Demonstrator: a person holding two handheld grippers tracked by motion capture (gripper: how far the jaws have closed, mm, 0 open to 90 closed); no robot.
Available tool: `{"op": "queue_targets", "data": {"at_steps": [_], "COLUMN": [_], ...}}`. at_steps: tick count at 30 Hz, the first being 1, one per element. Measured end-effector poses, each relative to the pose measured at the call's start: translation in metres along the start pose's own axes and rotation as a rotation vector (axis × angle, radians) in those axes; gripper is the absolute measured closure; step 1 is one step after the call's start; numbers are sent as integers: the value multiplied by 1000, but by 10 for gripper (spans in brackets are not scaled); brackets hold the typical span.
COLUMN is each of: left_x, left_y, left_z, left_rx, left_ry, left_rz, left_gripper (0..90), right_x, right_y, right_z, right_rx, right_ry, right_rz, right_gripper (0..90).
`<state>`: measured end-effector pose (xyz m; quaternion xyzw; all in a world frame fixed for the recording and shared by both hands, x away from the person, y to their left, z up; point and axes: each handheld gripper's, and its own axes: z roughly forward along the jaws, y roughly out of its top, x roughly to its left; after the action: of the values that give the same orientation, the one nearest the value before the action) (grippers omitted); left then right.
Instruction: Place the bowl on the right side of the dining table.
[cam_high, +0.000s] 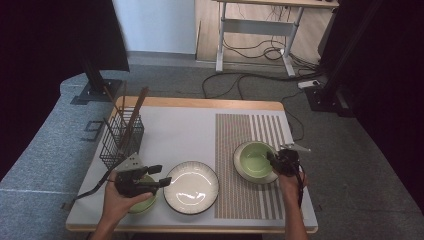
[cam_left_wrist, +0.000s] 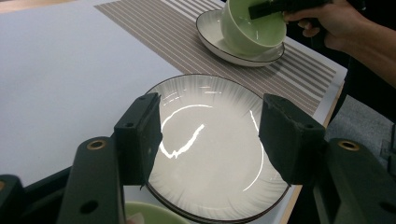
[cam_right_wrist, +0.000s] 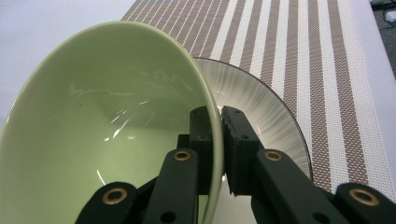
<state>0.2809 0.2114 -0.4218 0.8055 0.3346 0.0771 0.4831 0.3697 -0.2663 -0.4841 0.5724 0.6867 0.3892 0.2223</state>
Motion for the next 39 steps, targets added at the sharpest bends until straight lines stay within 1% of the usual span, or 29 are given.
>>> {"op": "queue_targets", "data": {"at_steps": [6,7,9,10,13,16,19,23,28,31,34,38,39], "left_x": [0,0,-2,-2,-3,-2,-2,-3,-2,-2,-2,-1,-1], "left_y": [-1,-1,-2,-2,-2,-2,-2,-3,-2,-2,-3,-2,-2], "left_z": [1,1,1,1,1,1,2,5,4,3,4,5,5], "left_rx": [8,3,-28,-33,-33,-37,-33,-22,-15,-14,-11,-1,3], "left_ry": [11,14,35,36,36,38,39,39,43,51,51,47,52], "left_rz": [4,5,5,3,2,0,1,3,4,7,8,11,12], "left_gripper": [391,392,402,402,401,401,400,405,406,405,404,400,398], "right_x": [-1,-1,-1,-1,-2,-4,-4,-7,-7,-7,-7,-8,-8], "right_y": [1,0,0,0,-1,-2,-2,-3,-3,-3,-3,-3,-3], "right_z": [2,2,2,2,3,5,6,7,11,13,13,14,14], "right_rx": [8,7,5,5,11,17,15,18,26,29,30,32,29], "right_ry": [11,10,5,7,13,10,6,10,1,0,-8,-3,0], "right_rz": [10,10,5,8,19,36,43,64,66,78,74,88,90], "right_gripper": [835,835,835,835,835,834,834,834,832,832,832,827,822]}}
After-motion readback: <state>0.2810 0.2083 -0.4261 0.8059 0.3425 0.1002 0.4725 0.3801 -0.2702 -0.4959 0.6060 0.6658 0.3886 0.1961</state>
